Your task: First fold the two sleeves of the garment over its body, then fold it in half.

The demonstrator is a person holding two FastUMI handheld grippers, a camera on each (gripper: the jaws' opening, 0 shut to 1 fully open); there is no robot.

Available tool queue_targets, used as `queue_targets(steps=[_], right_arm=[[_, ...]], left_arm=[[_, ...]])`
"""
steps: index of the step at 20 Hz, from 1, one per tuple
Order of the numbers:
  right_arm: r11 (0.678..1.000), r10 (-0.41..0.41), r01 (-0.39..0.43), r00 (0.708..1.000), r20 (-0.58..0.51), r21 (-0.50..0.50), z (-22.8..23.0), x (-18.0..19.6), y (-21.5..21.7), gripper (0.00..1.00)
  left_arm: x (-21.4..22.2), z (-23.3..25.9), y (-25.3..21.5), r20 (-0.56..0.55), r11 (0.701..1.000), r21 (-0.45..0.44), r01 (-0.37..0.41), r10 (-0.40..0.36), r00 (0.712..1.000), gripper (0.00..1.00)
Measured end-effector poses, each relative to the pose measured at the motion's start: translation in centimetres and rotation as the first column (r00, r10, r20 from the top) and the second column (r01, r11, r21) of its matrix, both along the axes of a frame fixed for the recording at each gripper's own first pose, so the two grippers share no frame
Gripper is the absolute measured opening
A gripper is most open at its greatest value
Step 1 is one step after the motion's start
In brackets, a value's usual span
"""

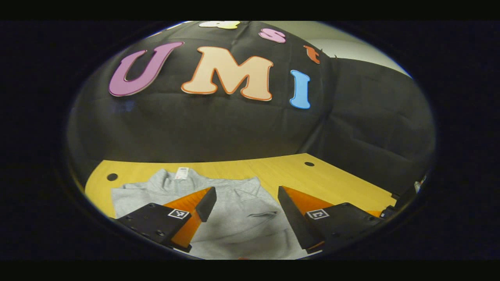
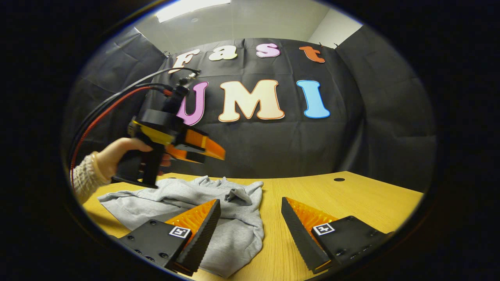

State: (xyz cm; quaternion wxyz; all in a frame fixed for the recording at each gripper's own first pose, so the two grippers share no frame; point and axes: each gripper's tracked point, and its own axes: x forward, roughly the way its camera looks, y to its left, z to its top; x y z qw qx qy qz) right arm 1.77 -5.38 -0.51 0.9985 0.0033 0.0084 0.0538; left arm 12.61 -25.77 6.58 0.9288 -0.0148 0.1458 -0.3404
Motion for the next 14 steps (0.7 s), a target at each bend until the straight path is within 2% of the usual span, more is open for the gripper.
queue_targets(steps=[3, 4, 9, 11, 14], right_arm=[[1.0, -0.007, 0.007, 1.0, -0.021, -0.003, -0.3, 0.1, -0.2, 0.97], [1.0, -0.004, 0.004, 0.999, -0.039, -0.005, -0.6, 0.2, 0.0, 0.97], [0.994, 0.063, -0.075, 0.986, -0.152, -0.074, -2.1, -0.7, 1.7, 0.97], [0.989, 0.101, -0.121, 0.974, -0.203, -0.087, -2.4, -1.3, 2.7, 0.97], [0.98, 0.155, -0.187, 0.935, -0.319, -0.072, -3.9, -2.5, 4.1, 0.97]], left_arm=[[-2.5, 0.0, 6.6, 0.037, 0.997, 0.068, -0.047, 0.044, 0.998, 0.96], [-3.5, -0.3, 8.8, 0.032, 0.995, 0.079, -0.06, 0.058, 0.998, 0.92], [-7.9, -3.0, 18.2, -0.006, 0.982, 0.145, -0.125, 0.127, 0.992, 0.92], [-9.2, -4.5, 21.0, -0.028, 0.973, 0.18, -0.141, 0.148, 0.989, 0.93], [-11.0, -7.1, 23.0, -0.082, 0.965, 0.228, -0.13, 0.152, 0.985, 0.93]])
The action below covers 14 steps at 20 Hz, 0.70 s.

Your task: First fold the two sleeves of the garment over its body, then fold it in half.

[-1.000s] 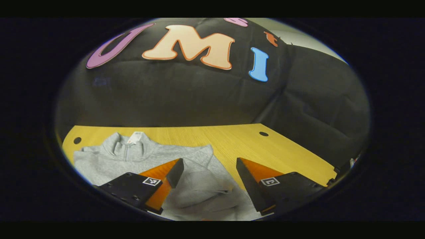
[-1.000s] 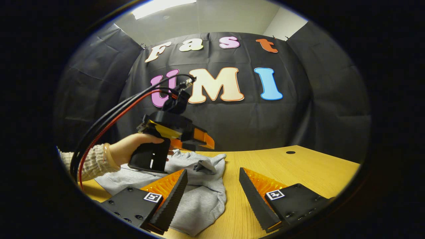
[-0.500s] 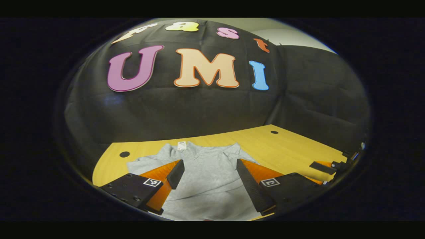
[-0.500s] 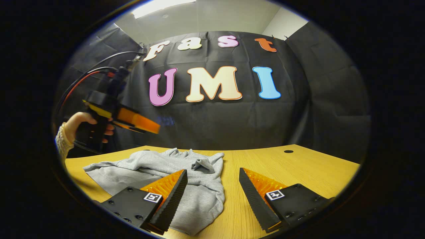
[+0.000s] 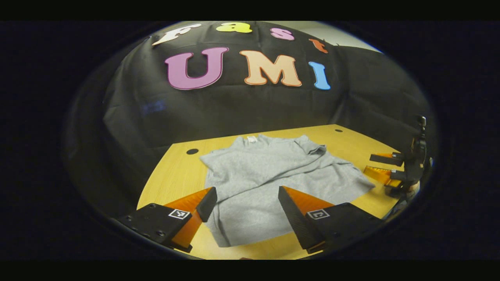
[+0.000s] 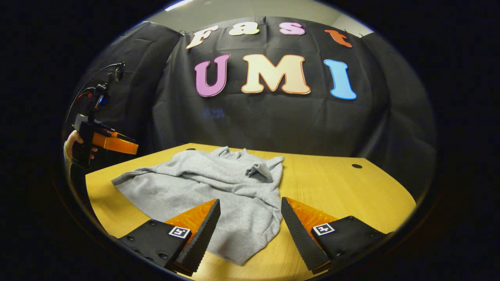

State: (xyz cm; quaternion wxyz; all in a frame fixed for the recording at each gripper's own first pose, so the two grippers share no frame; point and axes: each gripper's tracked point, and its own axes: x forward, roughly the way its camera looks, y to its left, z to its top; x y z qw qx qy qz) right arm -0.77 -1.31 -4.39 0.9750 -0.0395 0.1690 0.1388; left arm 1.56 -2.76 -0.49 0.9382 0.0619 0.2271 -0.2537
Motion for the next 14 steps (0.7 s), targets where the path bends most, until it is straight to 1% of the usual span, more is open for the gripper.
queue_targets(steps=[3, 6, 9, 14], right_arm=[[0.999, 0.036, -0.039, 0.993, -0.112, -0.026, -2.0, -1.3, 0.7, 0.98], [0.998, 0.034, -0.041, 0.986, -0.161, -0.044, -2.4, -1.9, 0.3, 0.98], [0.997, 0.031, -0.046, 0.973, -0.227, -0.057, -3.9, -2.4, 0.1, 0.98], [0.992, 0.037, -0.071, 0.954, -0.298, -0.102, -5.6, -3.3, 0.7, 0.98]], left_arm=[[-2.5, -3.5, 1.0, -0.11, 0.999, 0.029, 0.027, -0.023, 0.994, 0.93], [-5.2, -5.9, 2.2, -0.196, 0.999, 0.036, 0.028, -0.02, 0.98, 0.93], [-6.4, -7.2, 3.1, -0.234, 0.998, 0.055, 0.021, -0.007, 0.972, 0.93], [-7.0, -8.4, 3.9, -0.263, 0.998, 0.068, 0.016, 0.002, 0.965, 0.93]])
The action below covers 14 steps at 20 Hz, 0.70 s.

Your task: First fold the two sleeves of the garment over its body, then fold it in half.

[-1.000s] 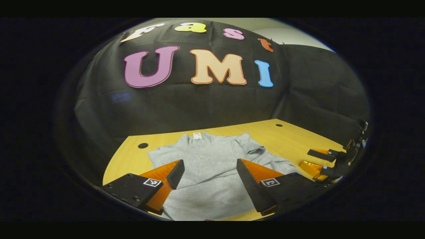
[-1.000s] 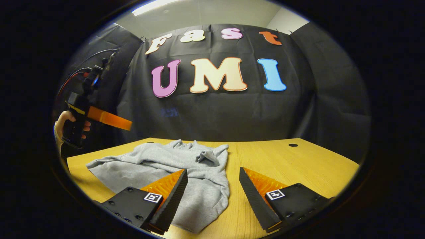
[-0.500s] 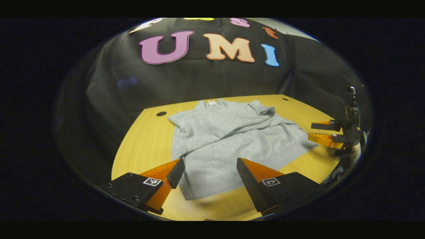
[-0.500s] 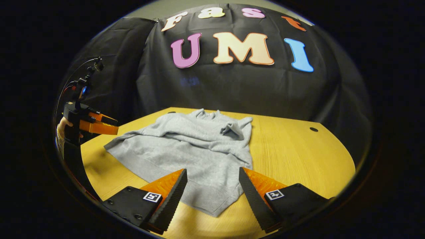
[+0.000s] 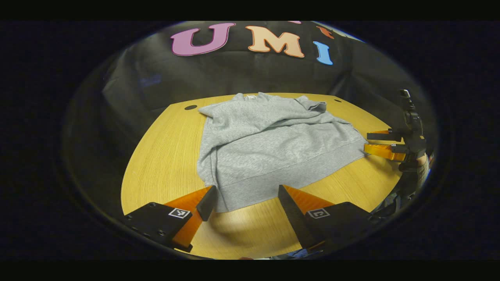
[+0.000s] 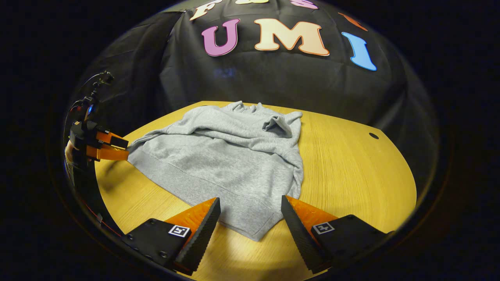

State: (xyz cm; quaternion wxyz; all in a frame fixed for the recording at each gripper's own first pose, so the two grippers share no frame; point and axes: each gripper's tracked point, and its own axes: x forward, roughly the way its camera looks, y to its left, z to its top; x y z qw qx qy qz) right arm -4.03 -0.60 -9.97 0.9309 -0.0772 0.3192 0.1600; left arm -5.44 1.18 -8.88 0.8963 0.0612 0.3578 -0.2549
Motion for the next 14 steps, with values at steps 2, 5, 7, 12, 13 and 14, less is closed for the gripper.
queue_targets(steps=[2, 5, 7, 12, 13, 14], right_arm=[[1.0, 0.008, -0.008, 1.0, -0.017, -0.022, -0.4, -0.3, 0.0, 0.98], [1.0, 0.009, -0.01, 1.0, -0.024, -0.025, -0.4, -0.5, 0.0, 0.98], [1.0, 0.01, -0.01, 1.0, -0.03, -0.021, -0.5, -0.5, 0.0, 0.98], [1.0, 0.02, -0.021, 0.999, -0.038, -0.012, -0.6, -0.5, 0.0, 0.95], [1.0, 0.02, -0.02, 0.999, -0.039, -0.01, -0.5, -0.5, 0.0, 0.95], [1.0, 0.021, -0.021, 0.999, -0.04, -0.01, -0.5, -0.5, 0.1, 0.95]], left_arm=[[0.1, -0.4, 0.2, -0.006, 1.0, 0.004, -0.007, 0.007, 1.0, 0.93], [0.1, -0.9, 0.5, -0.014, 1.0, 0.017, -0.012, 0.013, 1.0, 0.92], [0.1, -1.7, 0.8, -0.029, 0.999, 0.035, -0.017, 0.018, 0.999, 0.92], [0.2, -2.6, 1.6, -0.043, 0.996, 0.078, -0.03, 0.034, 0.999, 0.91], [0.5, -2.4, 1.4, -0.029, 0.997, 0.069, -0.034, 0.036, 0.999, 0.94], [0.3, -2.6, 1.5, -0.047, 0.996, 0.076, -0.037, 0.04, 0.998, 0.92]])
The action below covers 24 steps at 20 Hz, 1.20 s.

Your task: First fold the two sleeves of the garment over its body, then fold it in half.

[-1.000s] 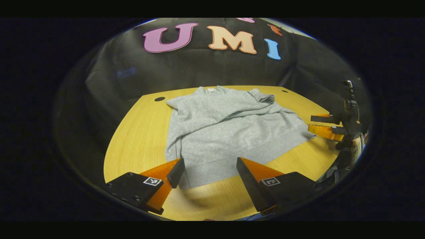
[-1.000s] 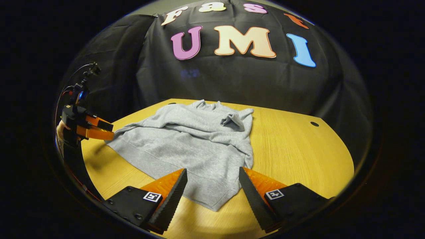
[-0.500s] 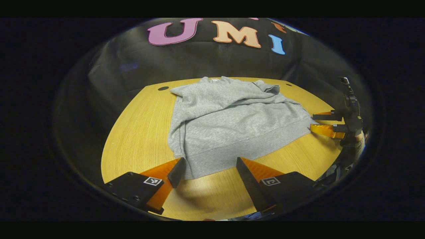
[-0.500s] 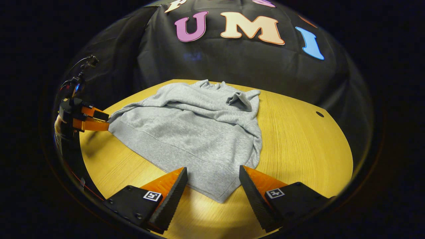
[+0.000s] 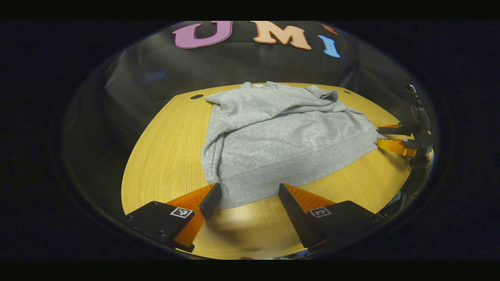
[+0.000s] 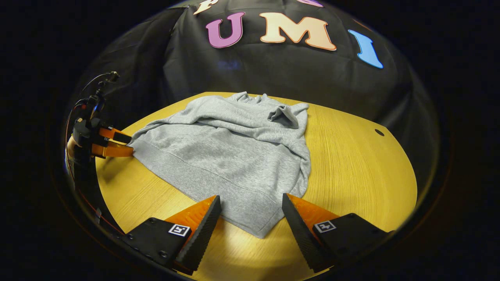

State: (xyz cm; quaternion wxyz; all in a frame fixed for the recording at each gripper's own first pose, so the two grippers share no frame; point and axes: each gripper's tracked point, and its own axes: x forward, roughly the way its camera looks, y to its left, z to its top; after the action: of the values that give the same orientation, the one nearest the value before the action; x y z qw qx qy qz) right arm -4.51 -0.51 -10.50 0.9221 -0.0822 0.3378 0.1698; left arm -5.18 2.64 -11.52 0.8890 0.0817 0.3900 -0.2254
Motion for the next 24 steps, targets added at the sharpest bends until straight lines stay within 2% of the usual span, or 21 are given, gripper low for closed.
queue_targets(steps=[2, 3, 4, 6, 7, 8, 9, 10, 11, 12, 13, 14, 15, 16, 17, 19, 20, 24], right_arm=[[1.0, -0.002, 0.002, 1.0, -0.002, 0.0, 0.0, 0.1, -0.2, 0.99], [1.0, -0.006, 0.006, 1.0, -0.006, 0.002, -0.1, 0.0, -0.1, 0.95], [1.0, -0.006, 0.006, 1.0, -0.007, 0.005, -0.1, 0.1, 0.0, 0.98], [1.0, 0.001, -0.001, 1.0, -0.01, 0.013, -0.1, -0.1, 0.3, 0.95], [1.0, 0.008, -0.008, 1.0, -0.008, 0.015, 0.0, -0.2, 0.5, 0.86], [1.0, 0.014, -0.014, 1.0, -0.01, 0.017, -0.1, -0.3, 0.8, 0.83], [1.0, 0.018, -0.018, 1.0, -0.009, 0.02, -0.1, -0.4, 0.9, 0.75], [1.0, 0.018, -0.017, 1.0, -0.009, 0.023, -0.1, -0.4, 1.1, 0.72], [1.0, 0.015, -0.015, 1.0, -0.008, 0.019, -0.1, -0.4, 1.1, 0.59], [1.0, 0.018, -0.018, 1.0, -0.009, 0.009, 0.0, -0.4, 1.1, 0.46], [1.0, 0.024, -0.024, 1.0, -0.009, 0.005, 0.0, -0.4, 1.3, 0.48], [1.0, 0.017, -0.017, 1.0, -0.009, 0.007, 0.0, -0.3, 1.4, 0.48], [1.0, 0.008, -0.008, 1.0, -0.014, 0.011, 0.1, -0.2, 1.4, 0.34], [1.0, 0.015, -0.015, 1.0, -0.015, 0.008, 0.1, -0.1, 1.3, 0.19], [1.0, 0.012, -0.012, 1.0, -0.019, 0.007, 0.0, -0.1, 1.5, 0.15], [1.0, 0.005, -0.005, 1.0, -0.013, 0.009, 0.2, -0.2, 1.5, 0.12], [1.0, 0.004, -0.004, 1.0, -0.014, 0.01, 0.1, -0.1, 1.5, 0.08], [1.0, 0.013, -0.013, 1.0, -0.002, 0.01, 0.5, -0.3, 1.7, 0.07]], left_arm=[[0.0, 0.0, 0.1, -0.006, 1.0, 0.005, -0.005, 0.005, 1.0, 0.92], [-0.1, 0.0, -0.1, -0.013, 1.0, 0.006, -0.008, 0.009, 1.0, 0.93], [-0.1, 0.0, -0.3, -0.011, 1.0, 0.008, -0.008, 0.008, 1.0, 0.92], [-0.2, 0.2, -0.8, -0.004, 1.0, 0.006, 0.008, -0.008, 1.0, 0.87], [-0.3, 0.1, -1.0, -0.007, 1.0, 0.007, 0.01, -0.01, 1.0, 0.77], [-0.2, 0.2, -1.2, 0.003, 1.0, 0.002, 0.014, -0.014, 1.0, 0.73], [-0.2, 0.2, -1.3, 0.003, 1.0, 0.0, 0.014, -0.014, 1.0, 0.61], [-0.1, 0.2, -1.3, 0.007, 1.0, -0.002, 0.012, -0.012, 1.0, 0.55], [0.0, 0.3, -1.4, 0.008, 1.0, -0.002, 0.014, -0.014, 1.0, 0.4], [0.2, 0.2, -1.5, 0.012, 1.0, 0.003, 0.016, -0.016, 1.0, 0.33], [0.3, 0.3, -1.6, 0.021, 1.0, 0.002, 0.019, -0.019, 1.0, 0.19], [0.3, 0.3, -1.7, 0.029, 1.0, 0.006, 0.022, -0.022, 0.999, 0.16], [0.5, 0.3, -1.7, 0.039, 1.0, 0.008, 0.026, -0.026, 0.999, 0.06], [0.5, 0.4, -1.7, 0.052, 1.0, 0.008, 0.029, -0.03, 0.998, 0.04], [0.6, 0.4, -1.8, 0.062, 1.0, 0.002, 0.025, -0.025, 0.998, 0.01], [0.6, 0.4, -1.8, 0.07, 1.0, -0.018, 0.01, -0.009, 0.997, 0.0], [0.7, 0.5, -1.9, 0.072, 0.999, -0.037, 0.001, 0.002, 0.997, 0.0], [0.7, 0.9, -2.0, 0.081, 0.995, -0.1, -0.025, 0.033, 0.996, 0.0]])
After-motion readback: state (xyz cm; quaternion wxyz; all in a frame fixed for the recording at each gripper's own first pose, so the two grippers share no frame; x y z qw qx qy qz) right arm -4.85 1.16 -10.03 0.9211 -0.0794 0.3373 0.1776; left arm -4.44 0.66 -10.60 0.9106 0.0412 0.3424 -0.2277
